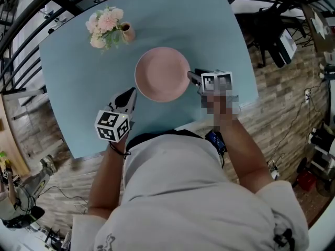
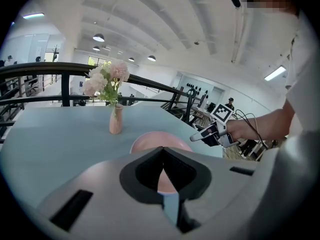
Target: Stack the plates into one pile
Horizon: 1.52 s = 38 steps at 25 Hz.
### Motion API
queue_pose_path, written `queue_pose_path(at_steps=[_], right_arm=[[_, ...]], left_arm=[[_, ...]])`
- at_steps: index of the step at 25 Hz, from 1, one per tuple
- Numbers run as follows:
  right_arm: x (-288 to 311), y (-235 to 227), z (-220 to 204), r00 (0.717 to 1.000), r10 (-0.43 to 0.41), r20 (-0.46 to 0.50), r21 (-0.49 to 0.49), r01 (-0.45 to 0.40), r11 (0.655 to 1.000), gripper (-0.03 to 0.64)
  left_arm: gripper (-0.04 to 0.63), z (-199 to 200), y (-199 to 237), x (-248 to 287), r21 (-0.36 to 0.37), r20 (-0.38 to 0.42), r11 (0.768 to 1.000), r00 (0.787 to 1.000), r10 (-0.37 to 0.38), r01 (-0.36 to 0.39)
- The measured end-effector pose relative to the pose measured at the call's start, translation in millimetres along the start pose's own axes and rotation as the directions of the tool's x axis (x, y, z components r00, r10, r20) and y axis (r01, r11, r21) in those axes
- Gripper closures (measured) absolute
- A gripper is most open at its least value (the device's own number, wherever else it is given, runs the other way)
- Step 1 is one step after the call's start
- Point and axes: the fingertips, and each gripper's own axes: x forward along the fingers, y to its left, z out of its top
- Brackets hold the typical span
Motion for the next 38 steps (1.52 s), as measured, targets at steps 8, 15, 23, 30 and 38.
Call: queue_pose_path(at_steps=[8, 15, 23, 30, 38], right_arm=[[-47, 33, 3, 0.993, 0.023, 0.114, -0.192, 0.0, 0.981, 0.46], [-106, 62, 5, 0.954, 0.033, 0.299, -0.369, 0.084, 0.926, 0.518], [-163, 90, -10, 0.891, 0.074, 0.447, -0.452, 0.153, 0.879, 0.577], [-189, 132, -31, 0.879, 0.181, 0.442, -0.513, 0.082, 0.854, 0.605], [-206, 167, -57, 0.848, 0.195, 0.493, -0.521, 0.109, 0.847, 0.611]], left_arm=[[0.591, 13, -34, -20, 0.048, 0.051, 0.999, 0.999, 0.004, -0.006], [0.591, 25, -68, -44, 0.1, 0.115, 0.995, 0.993, 0.011, -0.022], [0.591, 27, -111, -74, 0.155, 0.16, 0.987, 0.987, 0.012, -0.037], [0.591, 29, -130, -104, 0.205, 0.175, 0.979, 0.984, -0.012, -0.025], [0.591, 36, -141, -145, 0.288, 0.22, 0.958, 0.973, -0.074, 0.007]])
